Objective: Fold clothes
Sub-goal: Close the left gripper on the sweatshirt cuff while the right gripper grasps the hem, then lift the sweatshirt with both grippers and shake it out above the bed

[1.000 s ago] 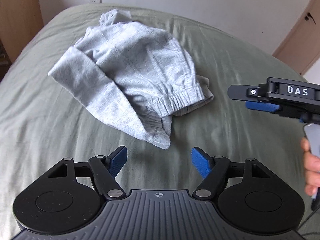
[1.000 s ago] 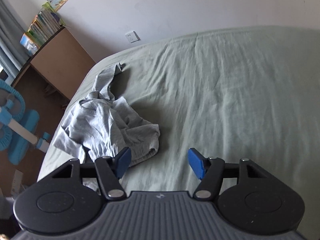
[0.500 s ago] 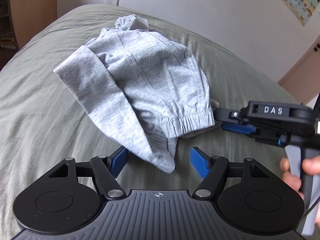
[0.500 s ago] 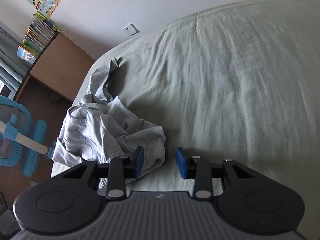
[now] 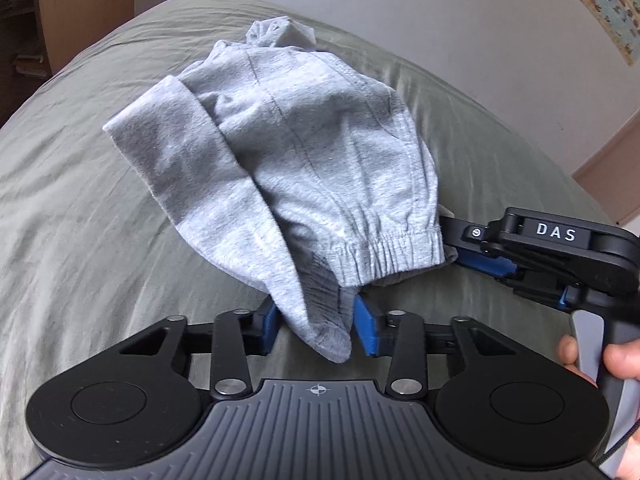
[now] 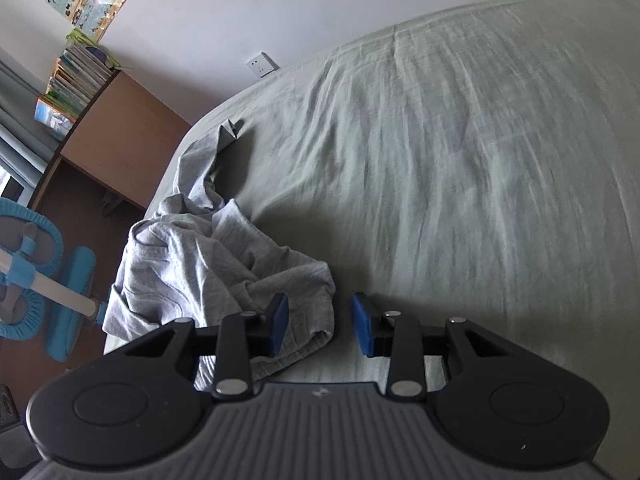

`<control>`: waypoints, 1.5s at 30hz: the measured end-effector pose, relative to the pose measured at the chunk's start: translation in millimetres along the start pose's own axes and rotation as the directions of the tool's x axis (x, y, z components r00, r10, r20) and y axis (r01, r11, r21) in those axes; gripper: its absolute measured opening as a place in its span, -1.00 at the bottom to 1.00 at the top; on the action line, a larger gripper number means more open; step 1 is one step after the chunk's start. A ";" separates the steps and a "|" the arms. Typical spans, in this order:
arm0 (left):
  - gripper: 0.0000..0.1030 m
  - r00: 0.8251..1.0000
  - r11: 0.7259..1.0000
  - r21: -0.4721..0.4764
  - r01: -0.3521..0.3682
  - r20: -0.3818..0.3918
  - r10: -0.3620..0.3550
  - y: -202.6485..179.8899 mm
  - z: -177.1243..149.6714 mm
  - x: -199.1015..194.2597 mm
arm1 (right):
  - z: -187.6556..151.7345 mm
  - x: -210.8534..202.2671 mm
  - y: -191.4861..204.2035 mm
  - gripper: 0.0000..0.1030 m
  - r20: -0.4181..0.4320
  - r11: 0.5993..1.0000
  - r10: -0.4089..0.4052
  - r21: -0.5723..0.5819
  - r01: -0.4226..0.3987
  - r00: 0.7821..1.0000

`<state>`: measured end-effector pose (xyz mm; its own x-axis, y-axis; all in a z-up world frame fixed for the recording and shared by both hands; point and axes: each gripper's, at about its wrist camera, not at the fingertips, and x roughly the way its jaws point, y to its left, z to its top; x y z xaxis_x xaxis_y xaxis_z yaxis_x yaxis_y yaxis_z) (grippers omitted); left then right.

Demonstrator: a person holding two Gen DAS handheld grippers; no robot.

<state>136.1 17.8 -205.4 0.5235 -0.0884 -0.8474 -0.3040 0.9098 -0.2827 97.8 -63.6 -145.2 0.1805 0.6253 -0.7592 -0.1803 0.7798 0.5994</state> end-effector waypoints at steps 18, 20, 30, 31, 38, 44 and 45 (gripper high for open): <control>-0.85 0.999 0.983 0.182 0.020 0.024 -0.025 -24.5 11.2 -45.1 | 18.3 -55.3 -12.4 -0.85 0.034 0.998 -0.038 -0.051 0.040 0.999; -0.85 0.999 0.972 0.232 0.035 0.032 -0.044 -43.9 15.8 -53.9 | 28.4 -77.2 -20.3 -0.85 0.062 0.996 -0.064 -0.059 0.067 0.996; -0.85 0.990 0.892 0.430 0.141 -0.036 -0.139 -158.2 5.5 -69.5 | 54.2 -200.6 -65.0 -0.86 0.196 0.975 -0.196 -0.069 0.213 0.961; -0.85 0.988 0.881 0.448 0.151 -0.042 -0.148 -171.4 2.4 -70.1 | 54.7 -213.4 -70.5 -0.86 0.204 0.972 -0.206 -0.070 0.224 0.957; -0.85 0.974 0.799 0.561 0.217 -0.076 -0.211 -264.2 -9.7 -67.6 | 57.6 -321.0 -131.8 -0.86 0.292 0.951 -0.304 0.041 0.306 0.907; -0.85 0.963 0.707 0.657 0.262 -0.127 -0.240 -363.2 -29.4 -73.0 | 57.6 -400.8 -177.5 -0.86 0.336 0.912 -0.409 0.130 0.388 0.849; -0.85 0.962 0.683 0.681 0.264 -0.136 -0.236 -383.5 -36.4 -74.4 | 57.7 -417.0 -186.7 -0.86 0.332 0.903 -0.429 0.151 0.401 0.840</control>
<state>184.7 -339.3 -50.3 0.4669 -0.3554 -0.8097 0.4725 0.8743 -0.1113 111.9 -468.3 74.1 0.5503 0.2006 -0.8105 0.0554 0.9598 0.2752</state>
